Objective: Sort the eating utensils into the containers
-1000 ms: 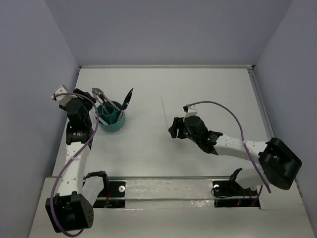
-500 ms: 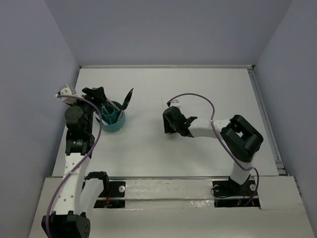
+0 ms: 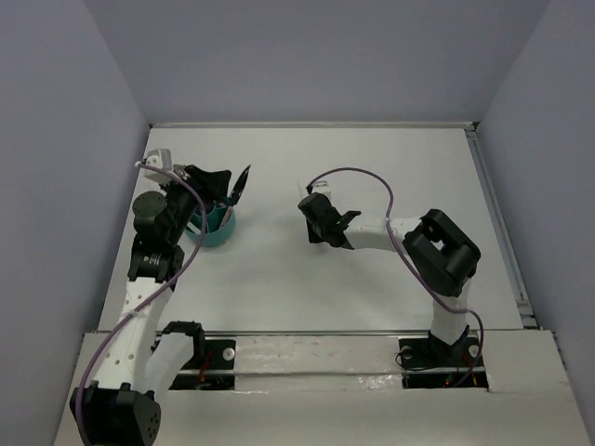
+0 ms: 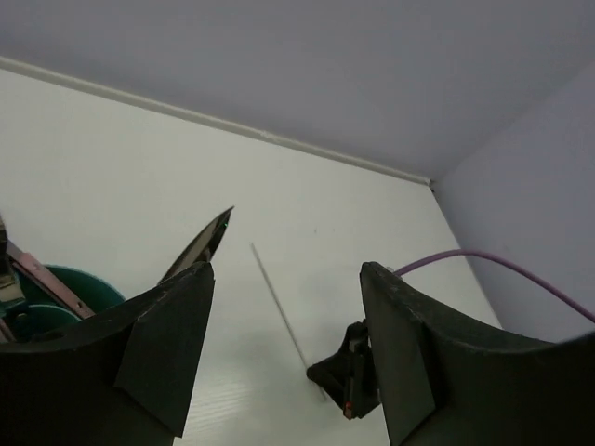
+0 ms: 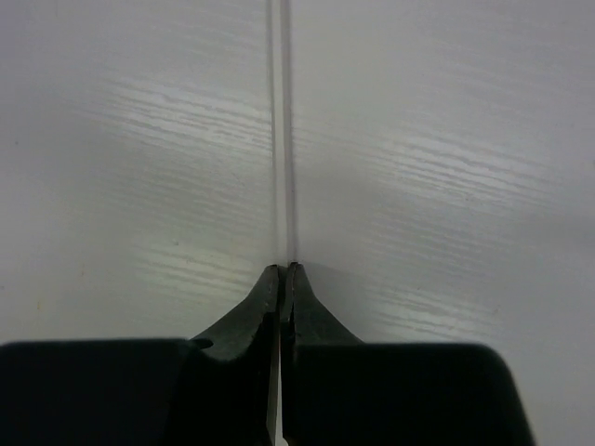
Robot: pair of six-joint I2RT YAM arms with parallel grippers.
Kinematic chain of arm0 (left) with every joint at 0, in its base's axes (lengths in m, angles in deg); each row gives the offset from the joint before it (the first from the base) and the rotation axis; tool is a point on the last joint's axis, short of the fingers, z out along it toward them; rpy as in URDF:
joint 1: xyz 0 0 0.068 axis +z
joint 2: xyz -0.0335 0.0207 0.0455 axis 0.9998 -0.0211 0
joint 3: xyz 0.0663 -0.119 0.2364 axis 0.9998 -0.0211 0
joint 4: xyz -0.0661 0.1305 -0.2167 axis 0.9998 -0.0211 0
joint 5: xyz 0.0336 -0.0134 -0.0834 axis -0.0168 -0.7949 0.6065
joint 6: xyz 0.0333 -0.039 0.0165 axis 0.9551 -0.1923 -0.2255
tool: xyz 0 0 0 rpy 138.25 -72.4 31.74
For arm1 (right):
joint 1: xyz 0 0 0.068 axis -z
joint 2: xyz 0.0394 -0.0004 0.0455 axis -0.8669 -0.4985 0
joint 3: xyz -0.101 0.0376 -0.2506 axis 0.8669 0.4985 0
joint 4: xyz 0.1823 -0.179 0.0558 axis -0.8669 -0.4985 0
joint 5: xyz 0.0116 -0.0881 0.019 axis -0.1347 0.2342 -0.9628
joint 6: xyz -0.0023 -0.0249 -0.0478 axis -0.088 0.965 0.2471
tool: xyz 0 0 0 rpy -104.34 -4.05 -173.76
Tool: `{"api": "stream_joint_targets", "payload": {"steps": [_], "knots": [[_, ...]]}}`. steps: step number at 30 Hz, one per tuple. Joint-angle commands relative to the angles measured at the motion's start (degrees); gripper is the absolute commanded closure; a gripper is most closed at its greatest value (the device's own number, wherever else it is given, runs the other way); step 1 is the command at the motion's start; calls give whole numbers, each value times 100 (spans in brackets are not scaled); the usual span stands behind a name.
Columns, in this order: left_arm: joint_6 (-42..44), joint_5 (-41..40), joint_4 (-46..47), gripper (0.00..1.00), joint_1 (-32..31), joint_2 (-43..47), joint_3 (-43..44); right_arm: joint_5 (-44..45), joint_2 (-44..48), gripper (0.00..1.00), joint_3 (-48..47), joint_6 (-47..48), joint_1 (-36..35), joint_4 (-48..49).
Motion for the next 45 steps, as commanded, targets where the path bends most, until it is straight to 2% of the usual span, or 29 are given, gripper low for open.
{"api": "stream_joint_targets", "payload": {"steps": [1,5,7,8,13,21,27,30,33,36,37,38,39,41,42,43,45], "knots": [[-19,1127,281,36,-253,-472,391,45,733,100,439,9,29,12],[218,1849,141,36,-718,-1052,725,80,1876,100,1027,-17,29,372],[323,2077,-35,35,-903,-1395,822,-191,2535,100,1466,0,-23,644],[341,2139,-70,34,-1043,-1474,874,-297,2729,100,1616,9,-111,1037],[324,2271,-202,33,-1211,-1853,945,-1202,3635,100,2302,-289,-234,1830],[263,2307,-140,32,-1387,-2072,936,-1721,3821,100,2408,-281,-507,2323],[438,1859,-466,33,-1449,-2231,1015,-1915,3838,100,2426,-211,-788,2675],[456,1648,-536,37,-1449,-2266,1033,-1915,3865,100,2435,-202,-841,2711],[456,1639,-484,46,-1449,-2266,1024,-1959,3874,100,2417,-167,-841,2702],[430,1665,-448,79,-1449,-2292,1024,-1977,3830,100,2391,-131,-894,2676],[430,1691,-448,95,-1449,-2310,1024,-1942,3821,100,2391,-131,-894,2676],[421,1691,-448,100,-1449,-2319,1024,-1907,3821,100,2400,-131,-894,2676],[456,1683,-492,100,-1449,-2336,1050,-1863,3812,100,2426,-131,-894,2684],[473,1630,-527,100,-1449,-2336,1059,-1827,3821,91,2444,-140,-894,2676],[473,1578,-571,100,-1449,-2319,1068,-1819,3838,86,2461,-158,-894,2684],[491,1464,-589,100,-1449,-2293,1077,-1827,3856,74,2479,-158,-894,2684],[517,1375,-632,100,-1449,-2231,1086,-1793,3943,67,2548,-175,-894,2728]]}}
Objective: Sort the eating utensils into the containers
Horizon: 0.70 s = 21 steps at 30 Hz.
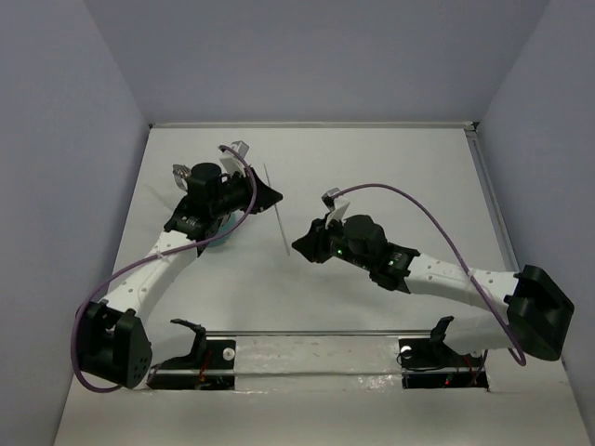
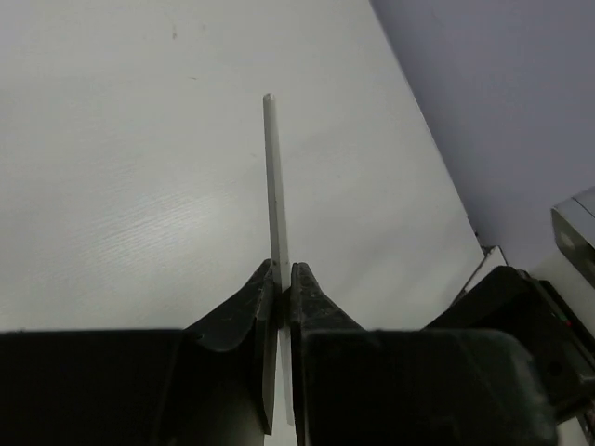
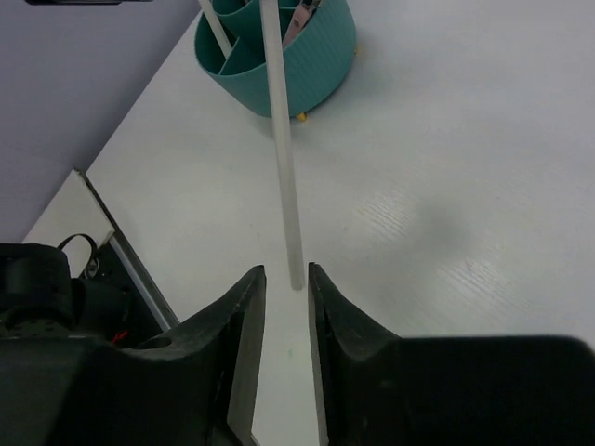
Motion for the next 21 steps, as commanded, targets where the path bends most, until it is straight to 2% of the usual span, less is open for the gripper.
{"api": "stream_joint_targets", "payload": {"steps": [1,5,8,12,15,19,21], "knots": [[487,-600,-38,100,140,90,157,129,342,59,101,19,-24,444],[531,-961,-91,100,271,301,166,234,587,38,268,37,-24,392],[487,-1269,-100,100,648,599,105,392,798,27,435,63,-24,286],[355,-1838,-126,100,1587,1170,-19,638,983,26,690,133,-24,216],[460,-2375,-249,100,1757,1461,-19,700,1115,26,891,134,-24,251],[654,-3769,-355,100,1880,1953,-54,815,1282,26,1059,186,-24,269],[706,-4159,-355,100,1941,2094,-89,841,1370,26,1138,221,-24,295]]}}
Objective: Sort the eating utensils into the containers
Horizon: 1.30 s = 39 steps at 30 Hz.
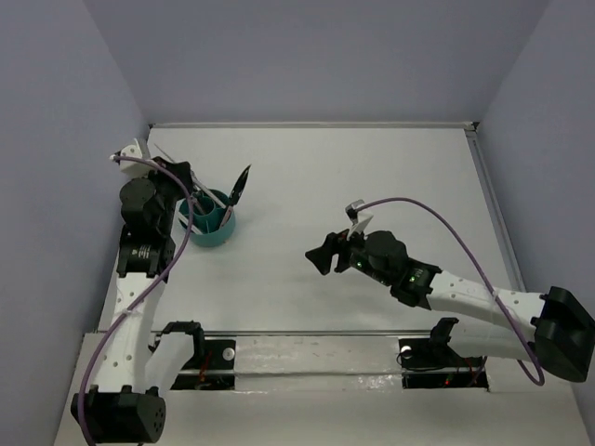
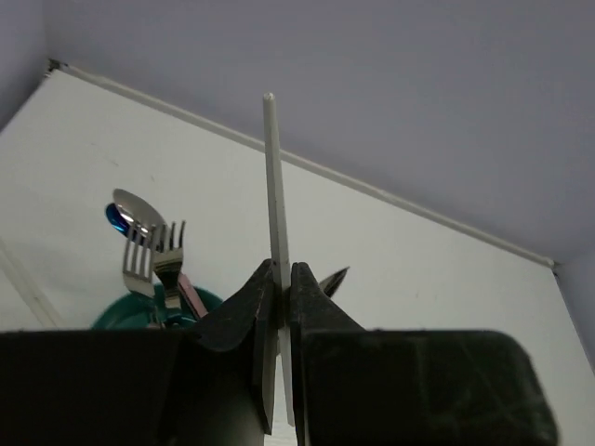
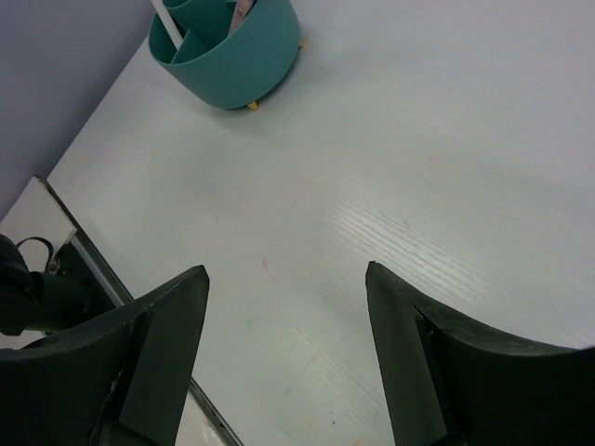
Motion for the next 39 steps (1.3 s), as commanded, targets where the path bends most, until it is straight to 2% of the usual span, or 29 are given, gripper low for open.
{"api": "stream_joint_targets", "payload": {"steps": [1,6,14,19,33,37,39], "knots": [[243,-1620,28,100,101,289,-78,247,266,26,131,175,-24,299],[305,-2141,168,100,312,-26,-131,316,398,26,315,237,-24,370],[199,-2212,335,100,813,-317,-298,563,925,26,623,219,-24,326],[261,-2361,317,100,874,-580,-315,554,1005,26,649,193,-24,335],[-11,-2054,608,100,875,-1064,-614,668,1163,26,720,193,-24,344],[-3,-1904,503,91,875,-1257,-509,721,1128,26,711,167,-24,335],[-3,-1852,502,83,875,-1258,-500,774,1145,25,728,158,-24,335]]}}
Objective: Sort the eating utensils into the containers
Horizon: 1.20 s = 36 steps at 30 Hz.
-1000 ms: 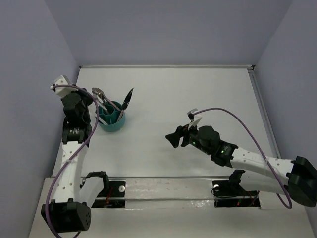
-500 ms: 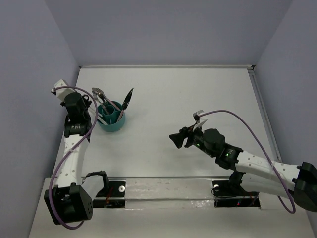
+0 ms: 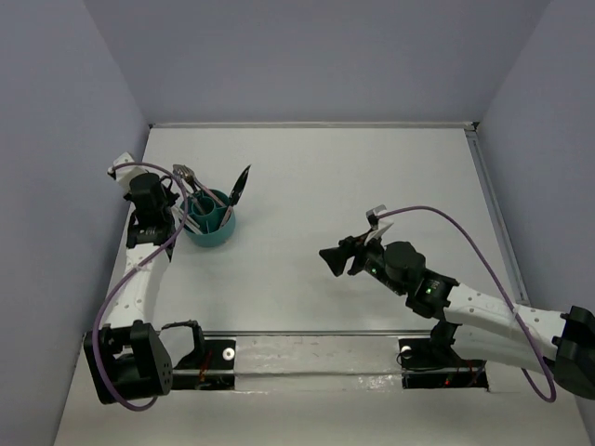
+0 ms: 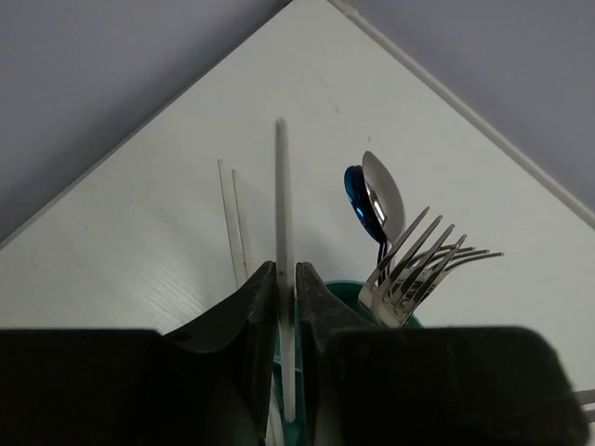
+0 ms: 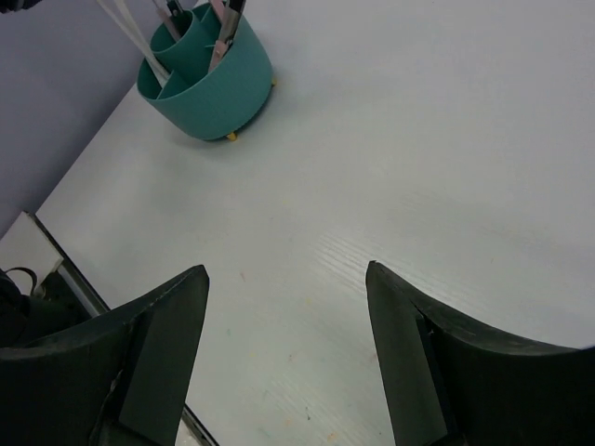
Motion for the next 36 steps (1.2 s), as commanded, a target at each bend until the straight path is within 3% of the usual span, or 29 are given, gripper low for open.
{"api": "stream_joint_targets", "payload": {"steps": [1,3,16,17,18,24,25,26,33,36], "knots": [[-73,174,187,81,49,-21,94,225,101,25,49,35,-24,223],[-125,236,188,74,49,58,77,234,118,25,58,44,-24,232],[-284,464,520,66,-110,1393,-283,269,-75,24,-21,44,-24,197],[-284,560,591,54,-110,1629,-327,287,-84,24,-39,44,-24,179],[-275,796,661,2,-162,1745,-371,331,-75,24,-48,44,-24,110],[-222,1596,882,1,-408,2404,-450,856,433,25,-337,36,-24,-784],[-205,1729,925,1,-408,2466,-451,980,435,18,-338,44,-24,-935],[-196,1965,1074,1,-461,2597,-477,1060,678,0,-434,183,-24,-1076],[-415,3592,1813,1,-514,3029,-565,1779,1610,0,-1461,475,-24,-2789],[-468,4058,2015,1,-680,3064,-504,1992,2137,0,-1577,545,-24,-2880]]}}
